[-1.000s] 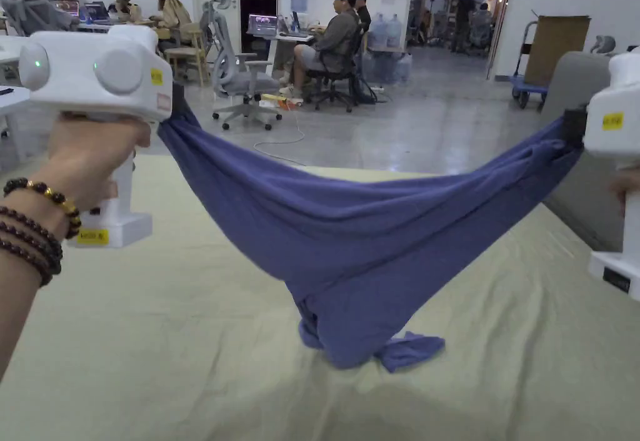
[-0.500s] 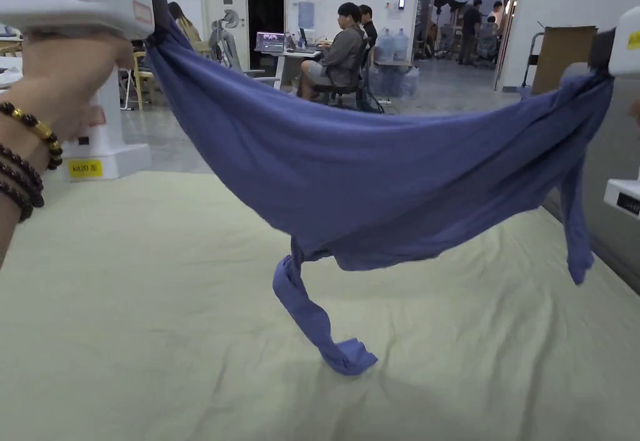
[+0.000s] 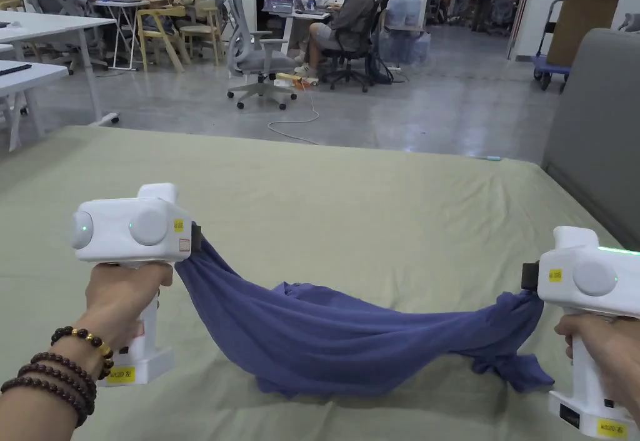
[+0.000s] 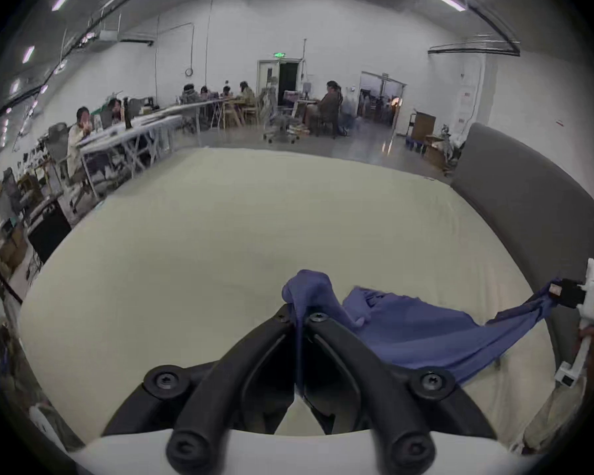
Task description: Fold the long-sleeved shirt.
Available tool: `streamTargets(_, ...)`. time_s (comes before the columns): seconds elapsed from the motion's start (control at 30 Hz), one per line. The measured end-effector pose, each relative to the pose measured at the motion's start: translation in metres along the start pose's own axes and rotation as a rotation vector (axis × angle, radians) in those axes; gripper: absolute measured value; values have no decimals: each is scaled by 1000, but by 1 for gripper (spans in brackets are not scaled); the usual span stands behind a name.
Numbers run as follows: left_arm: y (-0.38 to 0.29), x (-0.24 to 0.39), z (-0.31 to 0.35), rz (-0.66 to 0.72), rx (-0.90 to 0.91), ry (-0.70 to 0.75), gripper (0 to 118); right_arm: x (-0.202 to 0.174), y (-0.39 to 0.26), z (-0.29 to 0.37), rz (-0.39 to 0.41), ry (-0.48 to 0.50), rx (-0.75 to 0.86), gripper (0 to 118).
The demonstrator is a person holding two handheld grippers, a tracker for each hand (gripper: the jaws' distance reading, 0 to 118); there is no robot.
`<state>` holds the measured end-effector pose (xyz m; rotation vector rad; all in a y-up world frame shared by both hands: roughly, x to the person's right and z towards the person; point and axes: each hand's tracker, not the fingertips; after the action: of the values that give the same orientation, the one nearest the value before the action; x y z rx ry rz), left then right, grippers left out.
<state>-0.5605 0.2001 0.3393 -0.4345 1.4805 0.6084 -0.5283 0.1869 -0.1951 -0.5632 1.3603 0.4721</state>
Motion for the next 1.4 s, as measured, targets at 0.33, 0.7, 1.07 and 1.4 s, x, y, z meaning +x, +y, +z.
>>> streamTargets(0.33, -116, -13, 93, -33, -20, 116, 0, 14, -100, 103, -15, -3, -13, 8)
streamTargets(0.7, -253, -41, 91, 66, -313, 162, 3, 19, -260, 90, 32, -30, -435, 12)
streamTargets(1.07, -214, -12, 155, 89, -100, 121, 35, -1, -181, 148, 38, 12, -152, 42)
streamTargets(1.4, -237, -36, 105, 138, -214, 206, 118, -42, -197, 125, 129, 74, -212, 0)
